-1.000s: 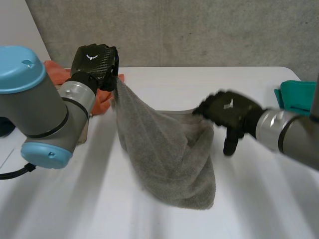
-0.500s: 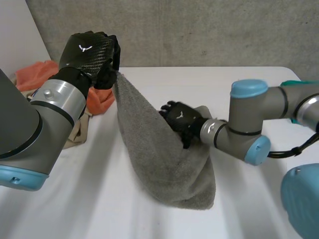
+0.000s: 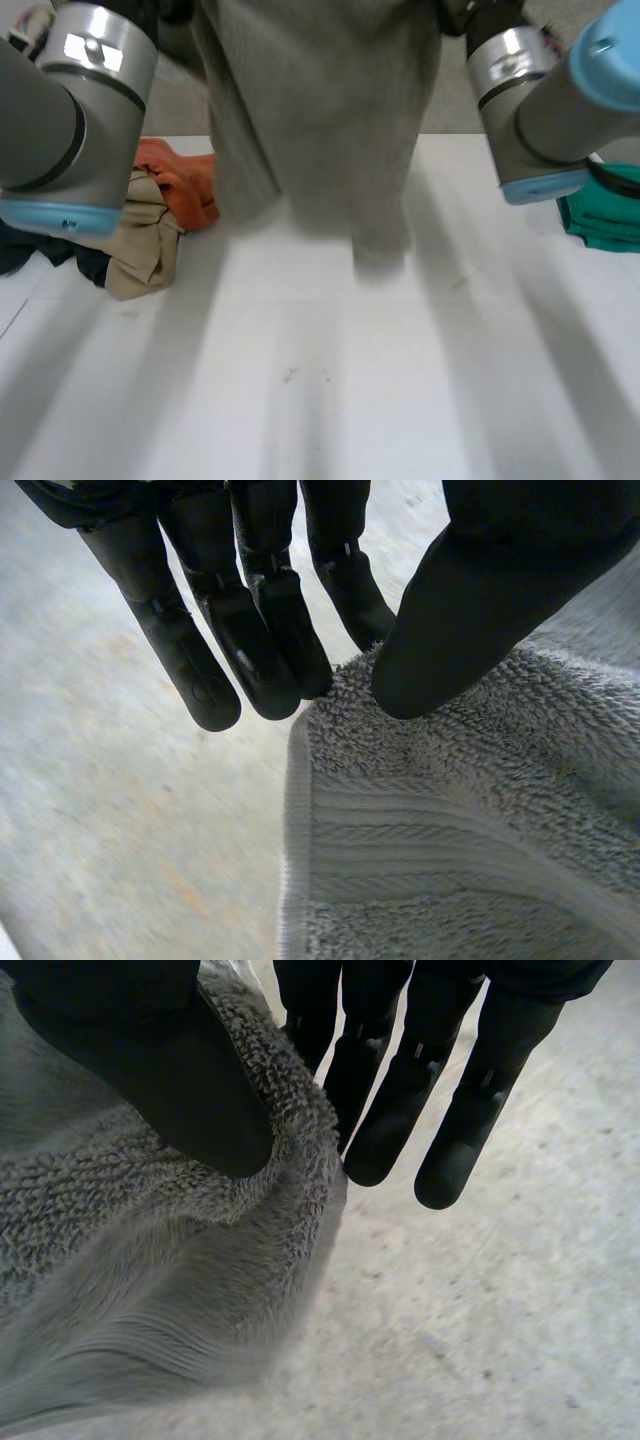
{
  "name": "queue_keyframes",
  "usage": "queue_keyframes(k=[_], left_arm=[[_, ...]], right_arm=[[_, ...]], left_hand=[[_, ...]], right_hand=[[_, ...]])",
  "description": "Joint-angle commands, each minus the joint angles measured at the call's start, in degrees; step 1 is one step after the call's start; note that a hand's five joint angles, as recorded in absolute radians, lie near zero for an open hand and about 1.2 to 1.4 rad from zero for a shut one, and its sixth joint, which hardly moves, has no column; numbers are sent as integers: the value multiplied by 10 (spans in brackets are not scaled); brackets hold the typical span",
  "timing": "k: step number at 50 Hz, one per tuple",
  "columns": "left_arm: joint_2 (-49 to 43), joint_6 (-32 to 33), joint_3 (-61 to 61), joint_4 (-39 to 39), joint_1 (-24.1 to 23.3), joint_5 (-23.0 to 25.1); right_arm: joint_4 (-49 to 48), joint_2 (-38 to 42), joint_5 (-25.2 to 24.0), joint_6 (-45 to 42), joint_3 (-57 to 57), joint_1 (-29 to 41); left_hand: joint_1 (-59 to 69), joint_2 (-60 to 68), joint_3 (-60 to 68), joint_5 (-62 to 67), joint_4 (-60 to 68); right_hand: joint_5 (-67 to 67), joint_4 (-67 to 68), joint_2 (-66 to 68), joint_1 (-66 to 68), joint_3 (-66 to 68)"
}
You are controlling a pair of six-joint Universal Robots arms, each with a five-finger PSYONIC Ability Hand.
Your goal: Fold the laundry.
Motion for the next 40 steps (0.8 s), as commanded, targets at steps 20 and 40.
queue_keyframes(k=[20,40], left_arm=[[-73,-8,-354,36,-11,16],[-35,-44,-416,31,35,14]], right_arm=[[59,-127,-79,-84,523,-40],[67,-120,-78,-75,540,-44]], left_hand=[[147,112,115,141,112],[-508,-544,-541,-515,-544]], right_hand=[[135,114,129,153,121],[135,114,129,153,121]])
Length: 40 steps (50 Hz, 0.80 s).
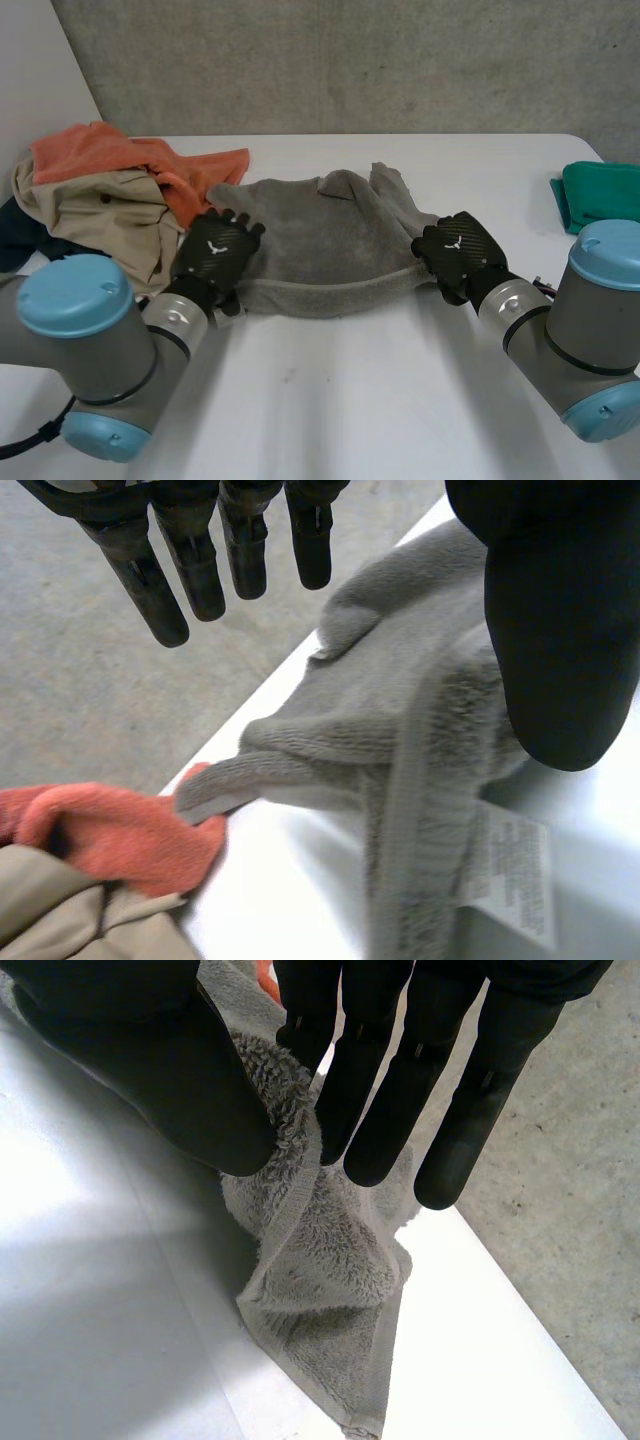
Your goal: Fold the laundry.
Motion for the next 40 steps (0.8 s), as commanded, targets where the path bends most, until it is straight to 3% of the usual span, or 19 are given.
queue_keyframes(k=[1,8,13,18,22,27,31,32,33,34,35,36,40], left_arm=[[38,-35,-36,-6,32,0],[34,-109,-34,-50,67,4],[12,-139,-9,-100,104,42],[-29,-152,23,-122,121,80],[-55,-152,44,-125,130,87],[-82,-151,65,-127,129,87],[-90,-152,77,-133,122,87],[-90,-152,83,-136,121,87],[-90,-152,86,-137,121,85],[-90,-152,88,-138,121,84],[-90,-153,91,-139,121,83],[-86,-154,94,-139,121,83],[-70,-156,91,-140,121,83]], right_arm=[[1,-1,1,0,6,-4],[1,-1,1,0,7,-7],[1,-1,1,-1,7,-7],[1,-1,2,0,8,-8],[2,-1,2,0,8,-8],[4,-3,4,13,7,-8],[8,-5,5,59,-2,-8],[12,-6,5,72,-5,-8],[17,-7,4,86,-7,-10],[24,-8,4,99,-12,-14],[44,-9,3,127,-22,-24],[57,-10,3,141,-29,-29],[127,-32,-7,209,-68,-78]], left_hand=[[-9,-9,-8,0,-5],[28,28,29,37,32],[99,99,100,107,102],[186,186,187,195,190],[301,301,301,309,304],[349,350,350,358,353],[539,539,540,548,543],[644,644,645,653,648],[645,645,646,654,649],[645,646,646,654,649],[645,646,646,654,649],[645,646,646,654,649],[645,646,646,654,649]], right_hand=[[130,112,129,153,117],[130,112,129,153,117],[130,112,129,153,117],[130,112,129,153,117],[130,112,129,153,117],[130,112,129,153,117],[130,112,129,153,117],[130,112,129,153,117],[24,6,23,47,11],[-167,-184,-168,-144,-179],[-512,-529,-513,-489,-524],[-570,-588,-571,-547,-583],[-570,-588,-571,-547,-583]])
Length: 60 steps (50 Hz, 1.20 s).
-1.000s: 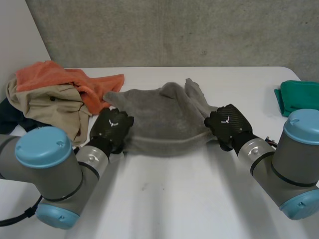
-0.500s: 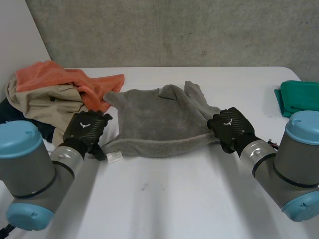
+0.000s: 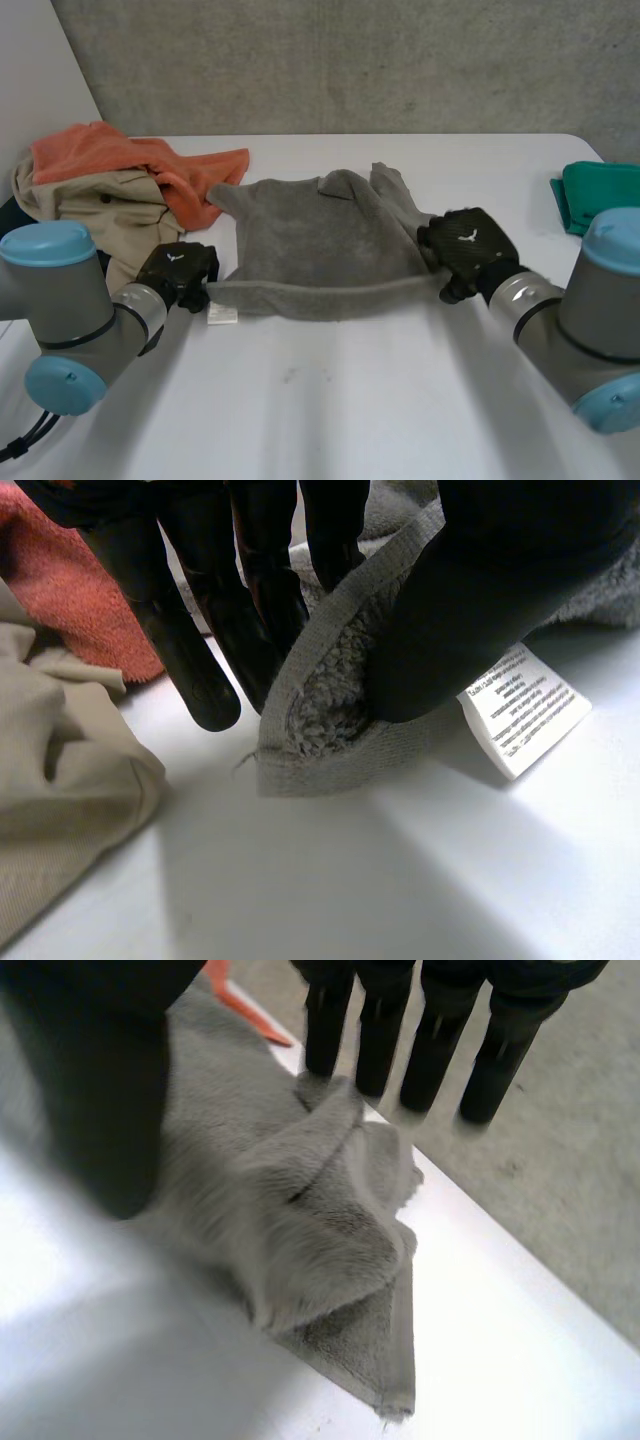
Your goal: Fold the laundry.
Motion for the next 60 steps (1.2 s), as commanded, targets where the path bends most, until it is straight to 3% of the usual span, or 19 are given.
queue_keyframes(k=[1,5,11,22,32,36,38,44,49,54,60], left_arm=[[27,-4,2,-3,-2,-2],[53,-5,-5,-3,-4,-2],[85,-5,-10,-7,-12,-2],[122,-40,-2,-7,-11,-2],[172,-43,64,-19,-17,-2],[209,-43,89,-39,-24,-2],[227,-43,98,-46,-28,-2],[259,-46,113,-53,-44,-2],[271,-47,136,-56,-58,-5],[273,-47,172,-69,-82,-15],[281,-47,199,-74,-97,-38]], right_arm=[[103,-27,-12,114,-57,-69],[161,-32,-40,134,-87,-117],[227,-18,-75,98,-118,-168],[196,78,-118,-54,-124,-164],[181,105,-128,-51,-131,-141],[178,97,-114,32,-120,-116],[179,69,-102,86,-110,-99],[163,-10,-78,215,-88,-5],[138,-23,-55,316,-101,81],[82,13,30,382,-136,161],[52,100,149,377,-182,211]], left_hand=[[151,116,119,141,114],[151,116,119,141,114],[151,116,119,141,114],[151,116,119,141,114],[151,116,119,141,114],[151,116,119,141,114],[151,116,119,141,114],[151,116,119,141,114],[151,116,119,141,114],[151,116,119,141,114],[151,116,119,141,114]], right_hand=[[-171,-178,-163,-166,-174],[-171,-178,-163,-166,-174],[-116,-123,-109,-111,-120],[-2,-9,6,3,-5],[-3,-11,4,1,-7],[-67,-74,-60,-62,-70],[-171,-178,-163,-166,-174],[-171,-178,-163,-166,-174],[-171,-178,-163,-166,-174],[-171,-178,-163,-166,-174],[-171,-178,-163,-166,-174]])
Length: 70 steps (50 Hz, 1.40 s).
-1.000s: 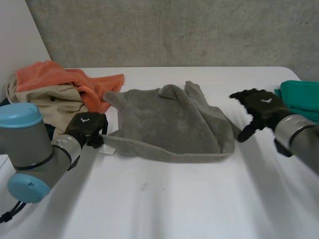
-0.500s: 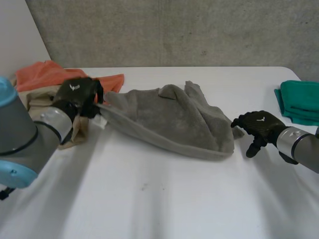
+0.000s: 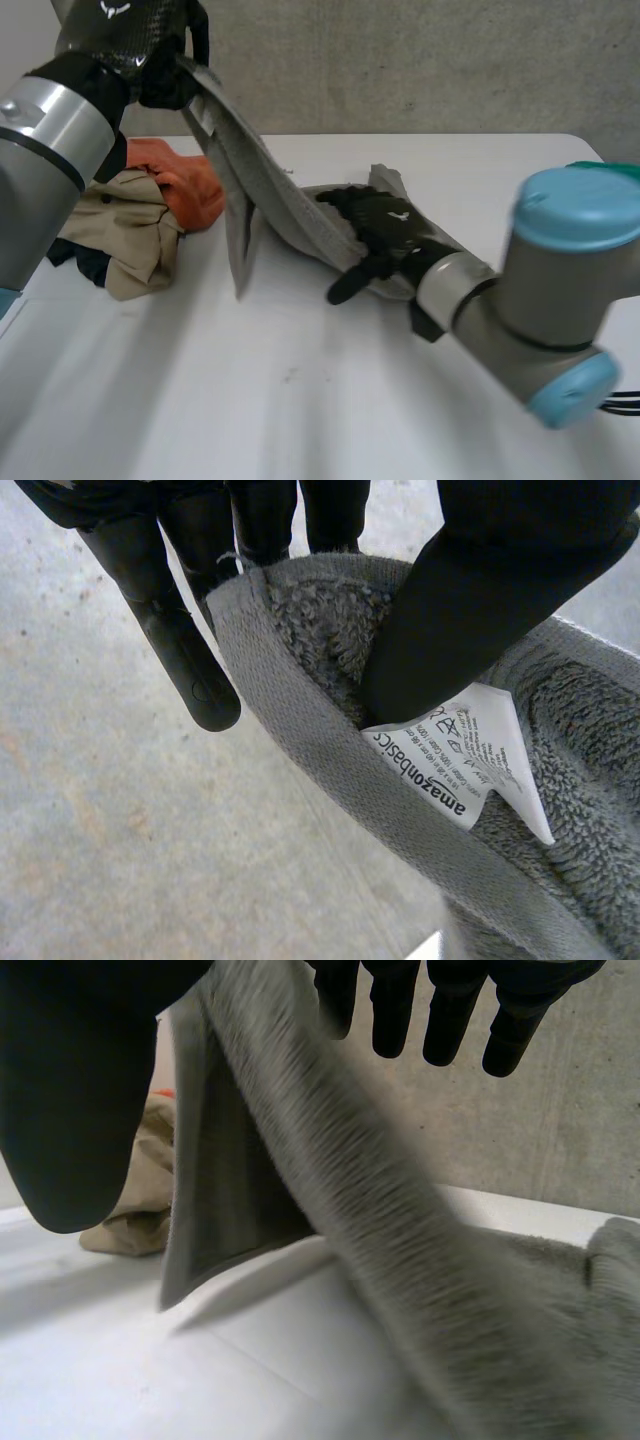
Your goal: Fold the laundry.
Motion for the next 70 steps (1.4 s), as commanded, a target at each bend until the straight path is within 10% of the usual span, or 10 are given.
queue_keyframes(k=[1,14,21,34,47,63,70], left_arm=[[9,0,35,-7,-21,-29],[66,1,39,-9,2,-45],[69,-3,30,-29,37,-43],[69,-13,23,-41,58,-41],[66,4,41,-137,133,-8],[-202,140,91,-123,96,7],[-312,175,228,52,70,6]], right_arm=[[-42,101,150,5,-59,61],[-47,127,161,-117,-45,-144],[-47,130,42,-185,-47,-204],[10,-1,-11,-215,-39,-241],[268,-236,-41,-440,-184,-307],[285,28,74,-560,-224,-263],[119,104,105,-521,-346,-246]], left_hand=[[151,114,117,141,114],[151,114,117,141,114],[151,114,117,141,114],[151,114,117,141,114],[151,114,117,141,114],[151,114,117,141,114],[151,114,117,141,114]], right_hand=[[-28,-23,-25,-32,-24],[146,151,149,142,150],[672,677,675,668,676],[672,677,675,668,676],[672,677,675,668,676],[672,677,675,668,676],[672,677,675,668,676]])
